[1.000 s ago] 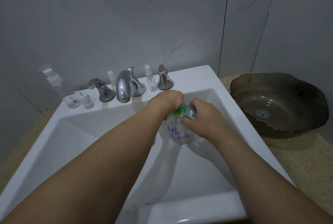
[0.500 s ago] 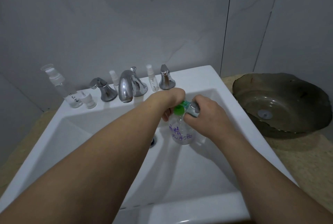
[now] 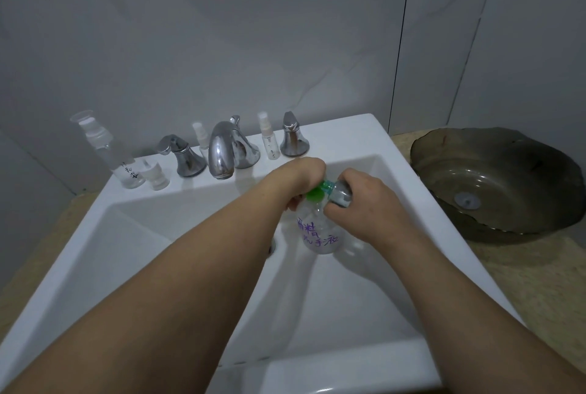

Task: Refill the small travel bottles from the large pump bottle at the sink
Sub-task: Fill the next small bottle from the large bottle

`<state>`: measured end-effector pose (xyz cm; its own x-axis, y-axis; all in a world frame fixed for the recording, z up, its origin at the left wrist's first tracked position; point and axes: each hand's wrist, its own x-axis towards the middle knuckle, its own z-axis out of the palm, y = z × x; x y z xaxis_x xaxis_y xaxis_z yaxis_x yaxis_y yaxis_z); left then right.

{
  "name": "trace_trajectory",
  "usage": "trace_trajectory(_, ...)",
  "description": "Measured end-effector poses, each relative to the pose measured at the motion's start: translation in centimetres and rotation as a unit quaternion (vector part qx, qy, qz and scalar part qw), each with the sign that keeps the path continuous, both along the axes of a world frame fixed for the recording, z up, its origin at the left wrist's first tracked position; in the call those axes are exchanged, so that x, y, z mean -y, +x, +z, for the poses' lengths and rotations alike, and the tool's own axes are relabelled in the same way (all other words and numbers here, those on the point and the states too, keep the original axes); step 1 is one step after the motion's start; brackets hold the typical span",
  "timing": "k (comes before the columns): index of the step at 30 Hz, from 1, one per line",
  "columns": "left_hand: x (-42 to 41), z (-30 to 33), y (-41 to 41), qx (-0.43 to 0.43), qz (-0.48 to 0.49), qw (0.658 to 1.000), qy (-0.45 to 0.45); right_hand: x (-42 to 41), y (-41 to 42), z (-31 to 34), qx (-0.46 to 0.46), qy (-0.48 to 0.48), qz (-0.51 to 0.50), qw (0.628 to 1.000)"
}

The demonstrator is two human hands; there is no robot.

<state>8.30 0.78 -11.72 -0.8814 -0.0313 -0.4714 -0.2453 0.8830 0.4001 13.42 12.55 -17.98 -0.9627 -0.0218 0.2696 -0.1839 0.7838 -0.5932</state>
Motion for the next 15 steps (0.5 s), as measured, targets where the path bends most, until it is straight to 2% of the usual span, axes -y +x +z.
trace_trajectory(3, 0.47, 0.52, -0.33, 0.05, 0.04, 0.998, 0.025, 0.13, -0.1, 0.1, -0.021, -0.007, -0.001, 1.0)
trace_trajectory(9, 0.15, 0.83, -0.38, 0.087, 0.036, 0.996, 0.003, -0.01, -0.03, 0.0, -0.035, -0.014, 0.004, 0.999)
trace_trajectory(15, -0.33, 0.35, 0.21, 0.014, 0.018, 1.0, 0.005, -0.18, -0.26, -0.36, -0.015, -0.006, 0.006, 1.0)
